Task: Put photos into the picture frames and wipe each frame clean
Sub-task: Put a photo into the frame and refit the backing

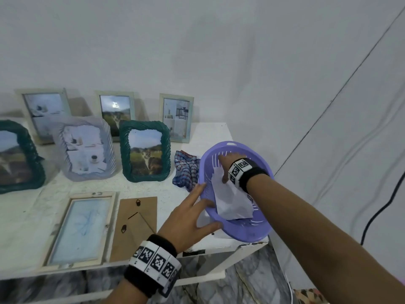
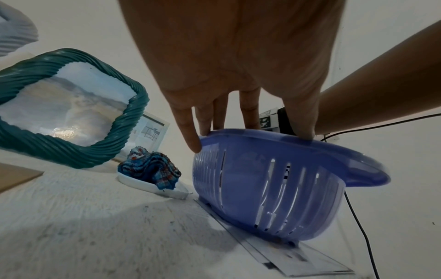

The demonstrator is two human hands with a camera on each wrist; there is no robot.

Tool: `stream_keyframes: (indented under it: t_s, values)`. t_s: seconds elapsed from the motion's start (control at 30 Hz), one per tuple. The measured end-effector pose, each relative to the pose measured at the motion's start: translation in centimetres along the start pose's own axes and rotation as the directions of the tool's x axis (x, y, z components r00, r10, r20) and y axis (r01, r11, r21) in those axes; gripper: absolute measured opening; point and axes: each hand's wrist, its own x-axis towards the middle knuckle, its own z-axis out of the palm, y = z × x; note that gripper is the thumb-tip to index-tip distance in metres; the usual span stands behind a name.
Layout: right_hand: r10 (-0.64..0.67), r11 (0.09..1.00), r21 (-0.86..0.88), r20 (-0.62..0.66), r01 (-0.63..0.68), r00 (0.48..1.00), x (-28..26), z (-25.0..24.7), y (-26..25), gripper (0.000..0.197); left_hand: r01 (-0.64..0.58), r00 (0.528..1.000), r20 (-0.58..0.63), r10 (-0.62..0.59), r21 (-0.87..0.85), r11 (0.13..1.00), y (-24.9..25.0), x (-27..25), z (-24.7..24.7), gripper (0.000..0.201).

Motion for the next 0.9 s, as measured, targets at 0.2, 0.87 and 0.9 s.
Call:
stream_keyframes:
  t_s: [0.2, 0.87, 0.9]
  values:
    - [0.064, 0.947, 0.32, -0.098, -0.029, 0.993, -3.1, -3.8, 2.2, 0.027, -0.005, 0.998, -0.056, -0.002, -0.139, 0.99, 0.1, 0.0, -1.4, 0.043]
    - [0.217, 0.29, 0.786, -0.609, 0.546, 0.763, -13.4, -6.3, -18.6, 0.045, 0.068, 0.799, -0.371, -0.474, -0.726, 0.684, -7.4, -8.6, -16.2, 0.017]
    - [0.183, 0.232, 0.815, -0.573, 0.531, 0.799, -13.2, -5.1, -20.3, 0.048, 0.084, 0.782, -0.363, -0.507, -0.745, 0.662, -8.3, -9.4, -16.5, 0.017]
